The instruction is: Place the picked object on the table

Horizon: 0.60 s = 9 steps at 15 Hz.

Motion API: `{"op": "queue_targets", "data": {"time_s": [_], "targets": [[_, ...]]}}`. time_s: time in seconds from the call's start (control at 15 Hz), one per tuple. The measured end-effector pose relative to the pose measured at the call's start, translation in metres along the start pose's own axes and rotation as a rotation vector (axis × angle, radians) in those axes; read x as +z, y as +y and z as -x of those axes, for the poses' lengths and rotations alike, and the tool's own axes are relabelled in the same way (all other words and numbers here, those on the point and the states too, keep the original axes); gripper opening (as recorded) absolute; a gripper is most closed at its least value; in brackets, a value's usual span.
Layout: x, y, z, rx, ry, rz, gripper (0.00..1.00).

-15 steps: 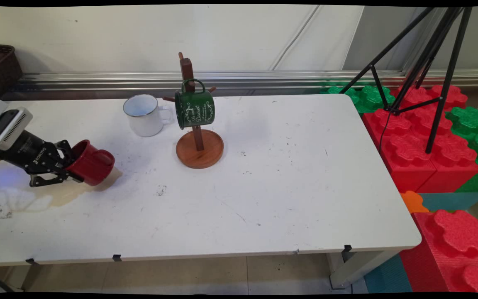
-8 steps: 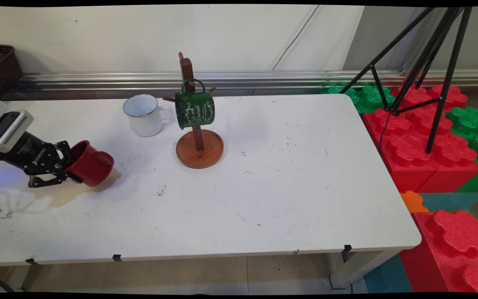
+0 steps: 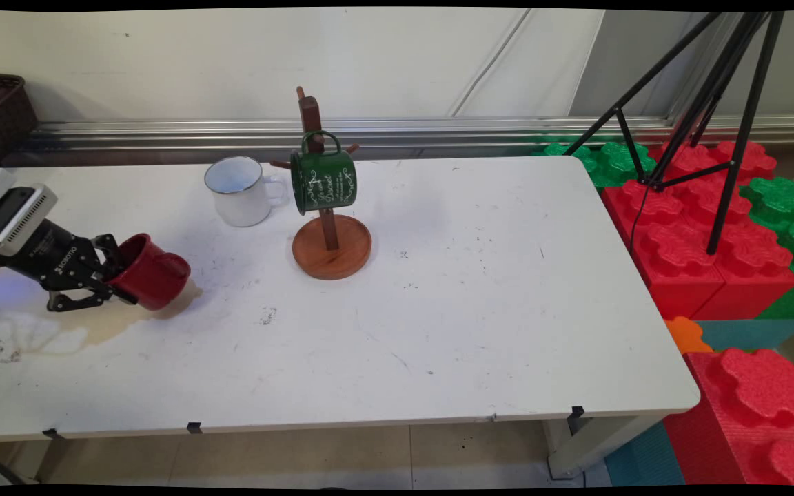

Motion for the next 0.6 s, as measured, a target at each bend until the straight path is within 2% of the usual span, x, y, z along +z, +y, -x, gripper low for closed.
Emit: {"op": "queue_targets", "data": {"time_s": [0.13, 0.2, 0.6], "targets": [[-0.0002, -0.0003, -0.0009, 0.004, -0.001, 0.000, 0.00], [-0.0004, -0.0005, -0.0012, 0.005, -0.001, 0.000, 1.00], [-0.0016, -0.0010, -0.0023, 0.016, -0.006, -0.001, 1.00]]}}
